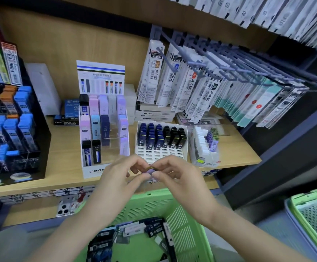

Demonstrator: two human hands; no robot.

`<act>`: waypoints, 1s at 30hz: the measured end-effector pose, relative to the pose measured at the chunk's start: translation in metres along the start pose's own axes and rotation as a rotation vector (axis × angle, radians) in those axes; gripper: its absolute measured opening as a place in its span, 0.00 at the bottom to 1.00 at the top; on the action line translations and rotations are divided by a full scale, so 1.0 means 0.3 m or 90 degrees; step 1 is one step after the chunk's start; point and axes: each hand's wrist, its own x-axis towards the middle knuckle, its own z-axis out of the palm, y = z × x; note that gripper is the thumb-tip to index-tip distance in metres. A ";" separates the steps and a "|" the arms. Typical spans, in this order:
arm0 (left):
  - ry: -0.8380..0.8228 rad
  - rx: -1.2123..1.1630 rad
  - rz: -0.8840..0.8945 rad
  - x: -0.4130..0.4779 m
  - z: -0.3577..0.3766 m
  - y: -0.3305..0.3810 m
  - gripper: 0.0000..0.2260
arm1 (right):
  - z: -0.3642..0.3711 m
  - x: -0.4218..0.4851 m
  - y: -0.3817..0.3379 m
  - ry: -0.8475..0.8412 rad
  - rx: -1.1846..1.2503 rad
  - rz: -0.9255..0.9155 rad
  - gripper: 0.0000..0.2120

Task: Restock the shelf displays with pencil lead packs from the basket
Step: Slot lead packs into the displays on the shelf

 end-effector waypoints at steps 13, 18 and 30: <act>-0.197 -0.093 -0.057 0.200 0.360 0.143 0.09 | -0.352 -0.023 0.168 0.116 0.227 0.102 0.10; -0.171 -0.004 0.064 0.274 0.493 0.148 0.08 | -0.457 -0.001 0.262 0.258 0.118 0.118 0.12; -0.218 0.325 0.224 0.444 0.560 0.038 0.14 | -0.606 0.218 0.495 0.290 -0.276 0.046 0.08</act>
